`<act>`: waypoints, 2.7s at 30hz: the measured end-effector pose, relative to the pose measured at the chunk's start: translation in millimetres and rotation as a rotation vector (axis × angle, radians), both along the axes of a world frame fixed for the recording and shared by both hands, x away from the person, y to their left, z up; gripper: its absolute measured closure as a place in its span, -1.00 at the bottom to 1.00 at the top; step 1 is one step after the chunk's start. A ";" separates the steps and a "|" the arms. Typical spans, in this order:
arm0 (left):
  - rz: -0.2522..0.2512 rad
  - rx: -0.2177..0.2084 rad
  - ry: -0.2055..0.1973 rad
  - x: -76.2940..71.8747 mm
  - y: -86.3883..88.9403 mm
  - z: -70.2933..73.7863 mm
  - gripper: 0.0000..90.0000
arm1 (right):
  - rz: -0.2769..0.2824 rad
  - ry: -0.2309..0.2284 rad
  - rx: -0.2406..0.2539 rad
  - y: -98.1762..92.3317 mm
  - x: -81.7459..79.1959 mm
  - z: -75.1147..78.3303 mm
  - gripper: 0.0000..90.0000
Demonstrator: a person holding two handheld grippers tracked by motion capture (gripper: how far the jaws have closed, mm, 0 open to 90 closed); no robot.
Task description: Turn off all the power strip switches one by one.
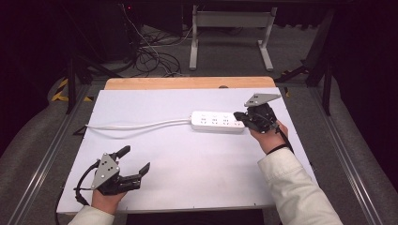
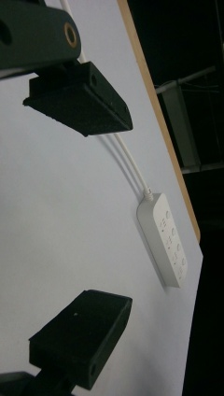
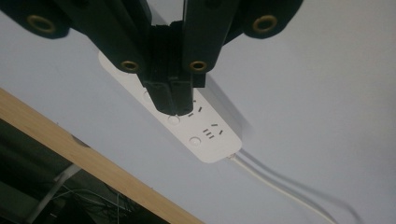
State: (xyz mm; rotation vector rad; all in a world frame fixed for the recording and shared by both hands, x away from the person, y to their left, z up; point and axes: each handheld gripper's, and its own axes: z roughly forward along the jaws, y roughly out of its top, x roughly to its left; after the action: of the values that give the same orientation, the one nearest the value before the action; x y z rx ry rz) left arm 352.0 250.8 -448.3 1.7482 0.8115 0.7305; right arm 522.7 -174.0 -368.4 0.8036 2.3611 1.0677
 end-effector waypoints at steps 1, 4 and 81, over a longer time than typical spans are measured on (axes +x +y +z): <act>0.000 -0.002 0.003 0.3 0.1 -0.2 -0.67 | 0.000 0.000 0.000 0.0 0.0 0.0 1.00; -0.001 -0.010 0.018 0.4 -0.5 -1.1 -0.67 | -0.019 0.017 -0.018 1.8 11.9 -4.3 1.00; 0.024 -0.006 0.022 0.5 -0.5 -2.8 -0.78 | -0.188 0.058 0.033 5.4 76.8 -48.8 1.00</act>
State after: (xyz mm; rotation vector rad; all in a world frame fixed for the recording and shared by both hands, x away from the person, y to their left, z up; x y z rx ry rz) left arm 352.5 250.3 -451.1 1.7470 0.8496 0.7253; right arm 599.5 -168.6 -417.2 1.0591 2.2667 1.0199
